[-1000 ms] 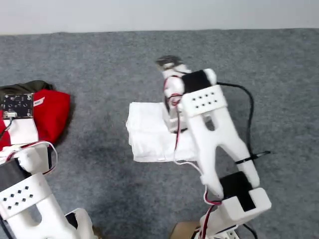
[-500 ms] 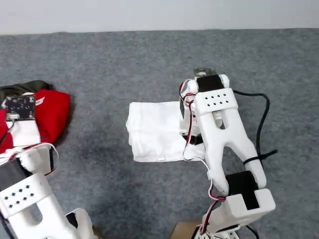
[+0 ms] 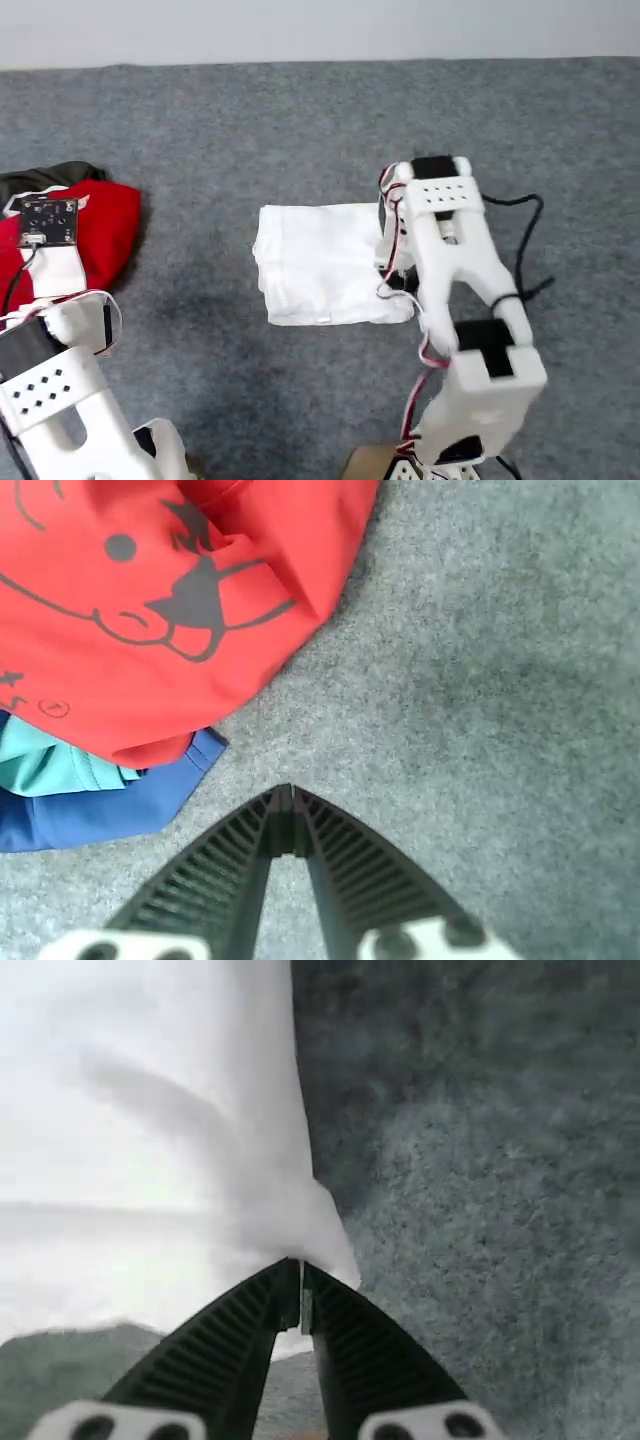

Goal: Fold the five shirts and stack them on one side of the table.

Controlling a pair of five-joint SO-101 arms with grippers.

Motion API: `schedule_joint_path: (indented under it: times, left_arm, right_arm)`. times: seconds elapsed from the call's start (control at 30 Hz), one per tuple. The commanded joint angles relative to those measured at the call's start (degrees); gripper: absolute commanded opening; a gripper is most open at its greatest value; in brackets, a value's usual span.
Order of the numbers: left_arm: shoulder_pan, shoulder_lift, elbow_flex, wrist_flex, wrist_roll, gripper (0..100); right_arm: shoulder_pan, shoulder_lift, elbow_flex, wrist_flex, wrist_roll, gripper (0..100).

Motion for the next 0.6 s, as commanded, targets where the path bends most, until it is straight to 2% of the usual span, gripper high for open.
schedule_joint_path:
  times: [0.0,0.27,0.57]
  left_arm:
    - [0.0,-0.6,-0.6,-1.0,-0.5,0]
    - [-0.1,-0.6,-0.2,-1.0,-0.5,0]
    - [-0.1,-0.6,-0.2,-0.9,-0.5,0]
  right_arm:
    - [-2.9,3.5,-0.4,0.0,-0.7,1.0]
    - [-10.9,1.9,-0.3,4.4,-0.5,1.0]
    - [-3.6,-7.2,-4.0,3.7,2.3,1.0]
